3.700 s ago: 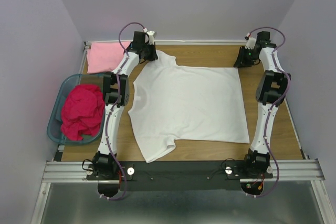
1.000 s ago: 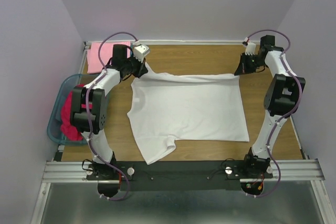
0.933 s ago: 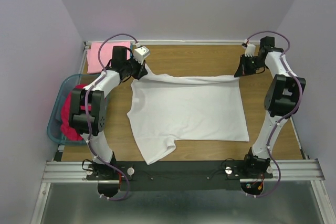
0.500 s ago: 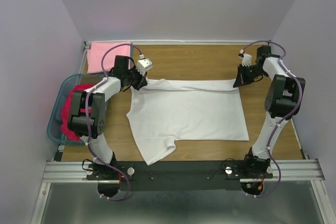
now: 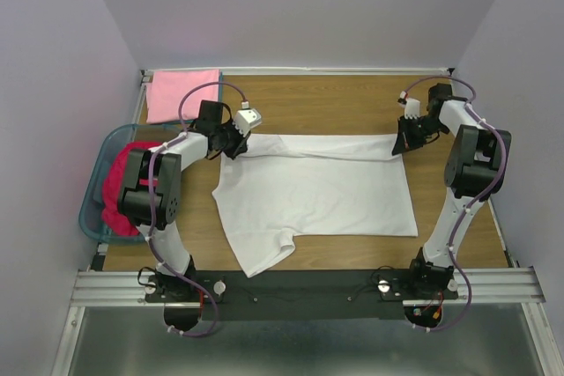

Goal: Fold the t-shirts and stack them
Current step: Fold the tshirt

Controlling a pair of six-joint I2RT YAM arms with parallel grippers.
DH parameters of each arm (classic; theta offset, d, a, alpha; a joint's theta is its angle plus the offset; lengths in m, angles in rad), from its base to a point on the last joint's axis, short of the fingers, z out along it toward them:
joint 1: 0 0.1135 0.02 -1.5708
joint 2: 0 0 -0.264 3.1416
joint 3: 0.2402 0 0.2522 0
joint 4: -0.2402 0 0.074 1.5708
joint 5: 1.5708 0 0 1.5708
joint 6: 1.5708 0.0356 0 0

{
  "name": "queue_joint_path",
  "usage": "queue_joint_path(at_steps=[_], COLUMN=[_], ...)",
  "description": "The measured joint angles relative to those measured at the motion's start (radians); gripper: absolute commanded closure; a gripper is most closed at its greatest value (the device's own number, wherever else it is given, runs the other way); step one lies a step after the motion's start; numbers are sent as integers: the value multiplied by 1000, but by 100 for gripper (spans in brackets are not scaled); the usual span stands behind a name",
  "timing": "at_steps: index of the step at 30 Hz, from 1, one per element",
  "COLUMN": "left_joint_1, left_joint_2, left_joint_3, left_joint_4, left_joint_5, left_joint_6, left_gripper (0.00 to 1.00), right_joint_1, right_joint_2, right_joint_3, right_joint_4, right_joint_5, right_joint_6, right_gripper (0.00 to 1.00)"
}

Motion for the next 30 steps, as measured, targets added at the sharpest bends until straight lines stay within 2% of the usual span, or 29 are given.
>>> queue_joint_path(at_steps=[6,7,8,10,12,13,17,20,23,28,30], left_joint_1=[0,0,0,0,2,5,32,51,59,58,58], left_joint_2=[0,0,0,0,0,0,-10,-28,-32,-3,26], left_joint_3=[0,0,0,7,18,26,76,127,190,267,287], left_joint_4=[-21,-28,-39,-68,-101,-123,-211,-257,-267,-260,-257], left_joint_5=[-7,-7,-6,-6,-1,6,46,59,67,71,70], left_joint_6=[31,40,51,69,89,97,140,153,147,95,78], left_gripper=[99,88,83,73,68,68,64,59,56,47,47], right_joint_1=[0,0,0,0,0,0,0,0,0,11,23], right_joint_2=[0,0,0,0,-1,-4,-43,-85,-104,-101,-96], right_joint_3=[-5,-5,-5,-5,-5,-5,-4,18,56,78,78], right_joint_4=[0,0,0,0,-2,-3,-9,-19,-22,-27,-33], right_joint_5=[15,19,22,29,40,47,71,89,94,92,91], right_joint_6=[-8,-8,-9,-15,-16,-15,-19,-23,-21,-15,-15], right_gripper=[98,94,87,81,78,71,60,60,69,68,67])
